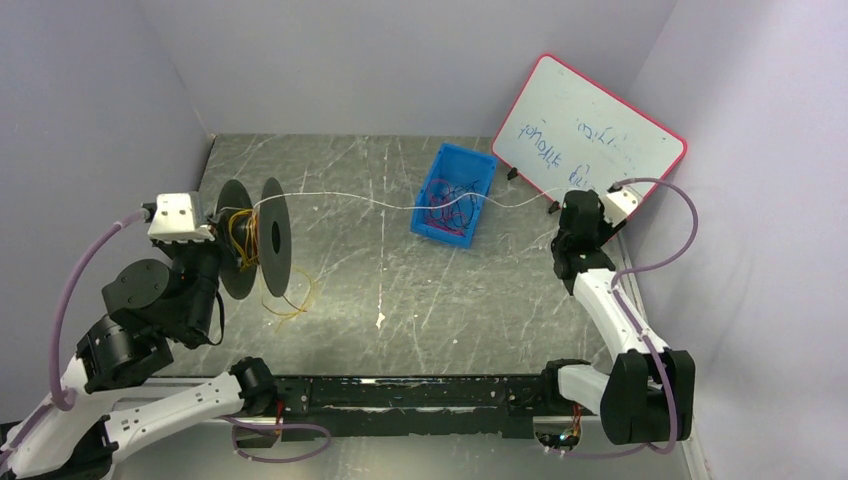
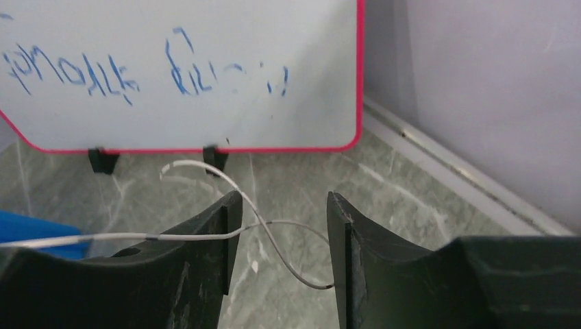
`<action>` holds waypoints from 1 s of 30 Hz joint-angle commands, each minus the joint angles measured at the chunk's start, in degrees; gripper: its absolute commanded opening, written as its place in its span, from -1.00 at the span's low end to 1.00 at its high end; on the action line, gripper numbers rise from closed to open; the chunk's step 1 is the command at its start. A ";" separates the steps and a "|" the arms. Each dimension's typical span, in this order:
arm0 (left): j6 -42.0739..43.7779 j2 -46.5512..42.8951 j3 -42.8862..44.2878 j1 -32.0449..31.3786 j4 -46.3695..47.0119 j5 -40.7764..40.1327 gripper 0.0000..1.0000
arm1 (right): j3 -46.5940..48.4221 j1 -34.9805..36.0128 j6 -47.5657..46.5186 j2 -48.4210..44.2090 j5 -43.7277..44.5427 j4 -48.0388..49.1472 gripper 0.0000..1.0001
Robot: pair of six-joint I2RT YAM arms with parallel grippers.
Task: Wrap the cables
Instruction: Wrap the cable around the cable reel.
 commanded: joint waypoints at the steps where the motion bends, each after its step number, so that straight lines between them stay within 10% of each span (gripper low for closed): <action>1: 0.88 0.94 2.86 0.21 3.48 -1.01 -0.86 | -2.40 -0.66 5.49 -0.02 -4.61 -2.37 0.06; 18: -0.34 8.19 4.24 0.23 5.05 5.63 -0.86 | -6.44 6.14 -0.52 -7.83 -54.30 -13.76 0.52; 30: -2.04 10.73 4.32 0.24 4.08 8.23 -0.86 | 3.78 29.80 0.45 -12.93 -46.63 -27.26 0.52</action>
